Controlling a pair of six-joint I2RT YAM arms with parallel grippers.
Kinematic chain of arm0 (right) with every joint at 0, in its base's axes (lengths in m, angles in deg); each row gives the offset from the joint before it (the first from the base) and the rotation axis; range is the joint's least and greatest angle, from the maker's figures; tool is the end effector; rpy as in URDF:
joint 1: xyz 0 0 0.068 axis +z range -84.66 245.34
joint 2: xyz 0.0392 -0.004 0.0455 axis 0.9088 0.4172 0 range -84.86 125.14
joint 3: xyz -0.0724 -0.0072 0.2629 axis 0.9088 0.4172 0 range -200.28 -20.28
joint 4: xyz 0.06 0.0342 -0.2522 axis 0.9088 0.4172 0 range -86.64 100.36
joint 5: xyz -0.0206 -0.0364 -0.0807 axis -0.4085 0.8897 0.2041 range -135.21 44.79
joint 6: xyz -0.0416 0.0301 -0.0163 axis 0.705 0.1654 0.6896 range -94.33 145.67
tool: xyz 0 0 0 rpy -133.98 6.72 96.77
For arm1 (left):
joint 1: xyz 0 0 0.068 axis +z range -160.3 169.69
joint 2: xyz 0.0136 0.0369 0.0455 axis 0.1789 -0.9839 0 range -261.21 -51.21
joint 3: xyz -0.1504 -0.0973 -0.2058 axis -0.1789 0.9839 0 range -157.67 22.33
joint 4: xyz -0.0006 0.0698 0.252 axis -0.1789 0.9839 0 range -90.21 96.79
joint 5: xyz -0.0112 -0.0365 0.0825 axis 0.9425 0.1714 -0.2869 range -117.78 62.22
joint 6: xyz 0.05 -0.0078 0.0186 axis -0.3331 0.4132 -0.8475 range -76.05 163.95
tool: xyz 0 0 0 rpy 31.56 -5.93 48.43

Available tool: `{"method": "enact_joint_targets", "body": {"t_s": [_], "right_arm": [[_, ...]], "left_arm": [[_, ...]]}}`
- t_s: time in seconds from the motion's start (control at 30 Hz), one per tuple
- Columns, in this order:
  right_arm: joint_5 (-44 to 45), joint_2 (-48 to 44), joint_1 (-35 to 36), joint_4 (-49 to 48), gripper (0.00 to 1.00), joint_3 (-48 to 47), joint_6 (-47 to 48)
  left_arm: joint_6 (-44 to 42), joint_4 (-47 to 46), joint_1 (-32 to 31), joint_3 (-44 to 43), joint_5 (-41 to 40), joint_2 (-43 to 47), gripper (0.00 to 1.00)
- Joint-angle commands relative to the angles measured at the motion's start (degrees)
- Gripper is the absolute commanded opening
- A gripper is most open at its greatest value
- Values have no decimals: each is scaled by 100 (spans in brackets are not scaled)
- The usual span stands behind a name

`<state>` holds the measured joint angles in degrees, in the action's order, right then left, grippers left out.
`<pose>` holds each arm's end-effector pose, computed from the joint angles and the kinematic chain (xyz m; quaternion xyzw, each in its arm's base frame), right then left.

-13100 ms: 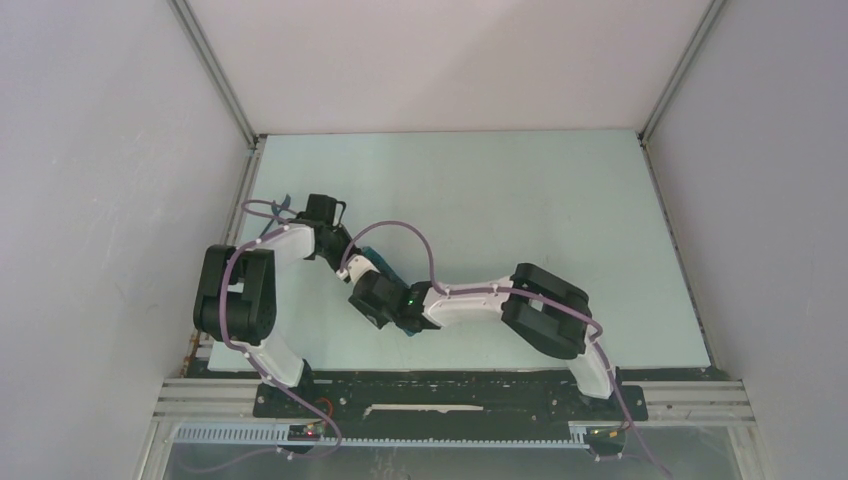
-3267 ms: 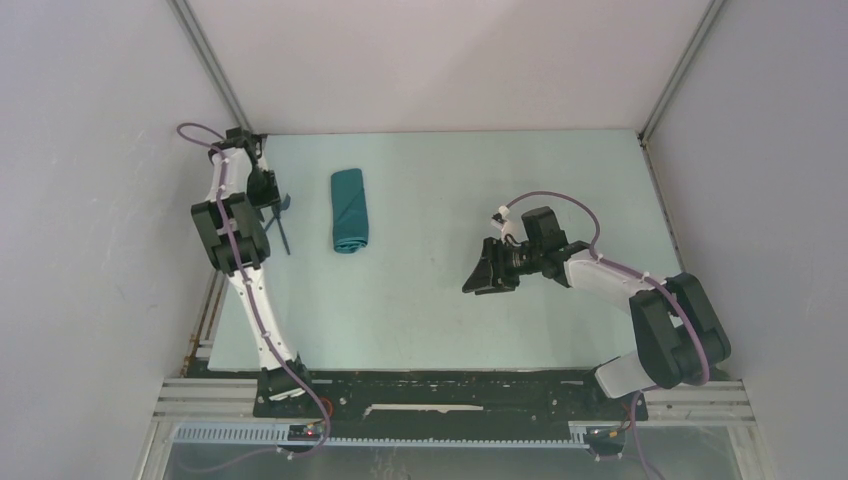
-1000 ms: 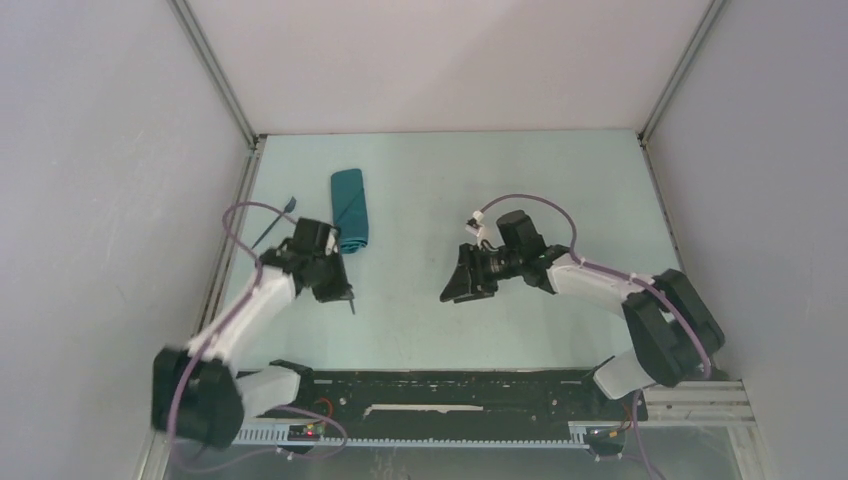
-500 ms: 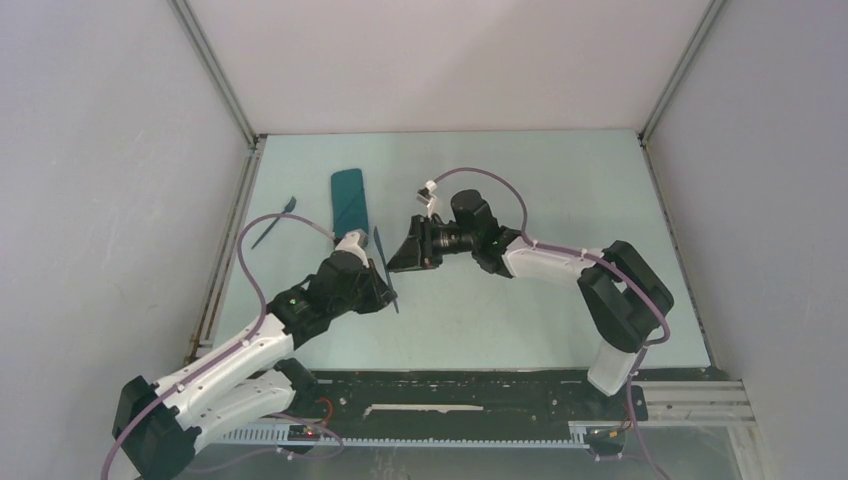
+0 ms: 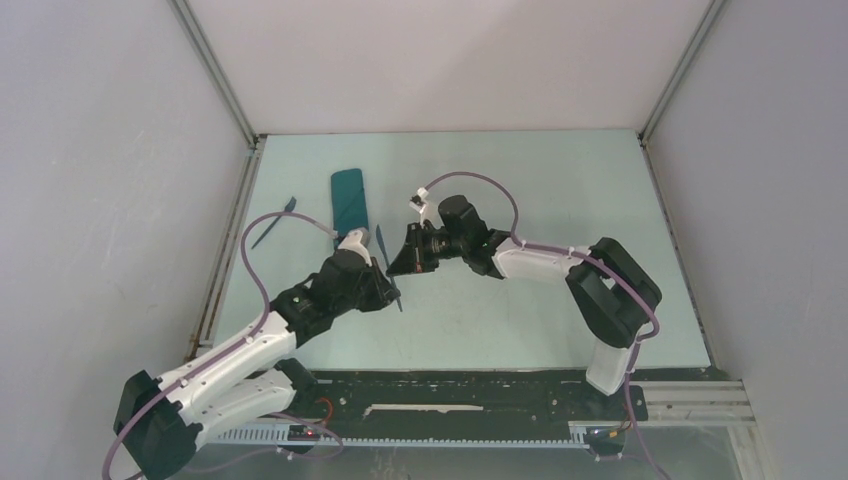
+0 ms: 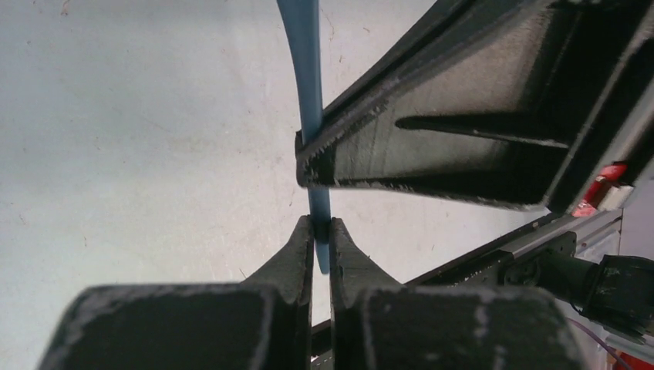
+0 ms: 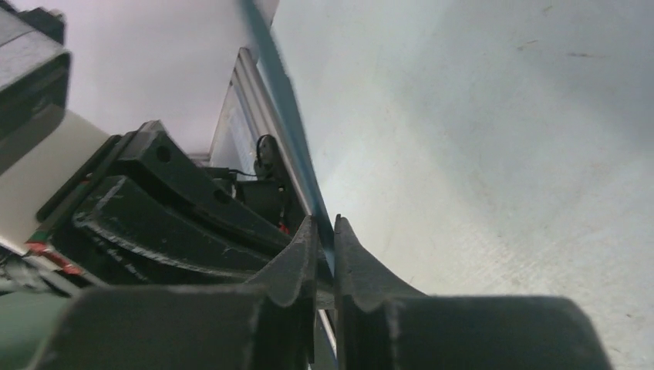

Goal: Fold the napkin into a case and place the utensils inside
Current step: Pass from the left arm to the right, then pass from the right arm to the left

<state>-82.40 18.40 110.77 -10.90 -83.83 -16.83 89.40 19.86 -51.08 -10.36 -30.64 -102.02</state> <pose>0.2652 0.2999 0.2161 -0.1907 0.7967 0.5454 0.1772 0.1456 -0.1234 0.2312 -0.0475 0.8981 -0.2821 0.3341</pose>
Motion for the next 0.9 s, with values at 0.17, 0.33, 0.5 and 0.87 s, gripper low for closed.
{"method": "enact_joint_targets", "body": {"t_s": [0.17, 0.33, 0.5, 0.87], "right_arm": [[-27, -18, 137, 184, 0, -209, 529], [-48, -93, 230, 180, 0, -202, 586], [3, -177, 291, 164, 0, -211, 624], [122, -285, 301, 313, 0, -215, 766]], "left_arm": [[376, -342, 267, -125, 120, 589, 76], [834, 117, 1132, -249, 170, 797, 73], [719, 126, 1411, -652, 240, 234, 51], [572, 391, 1432, -1117, 182, -403, 33]]}}
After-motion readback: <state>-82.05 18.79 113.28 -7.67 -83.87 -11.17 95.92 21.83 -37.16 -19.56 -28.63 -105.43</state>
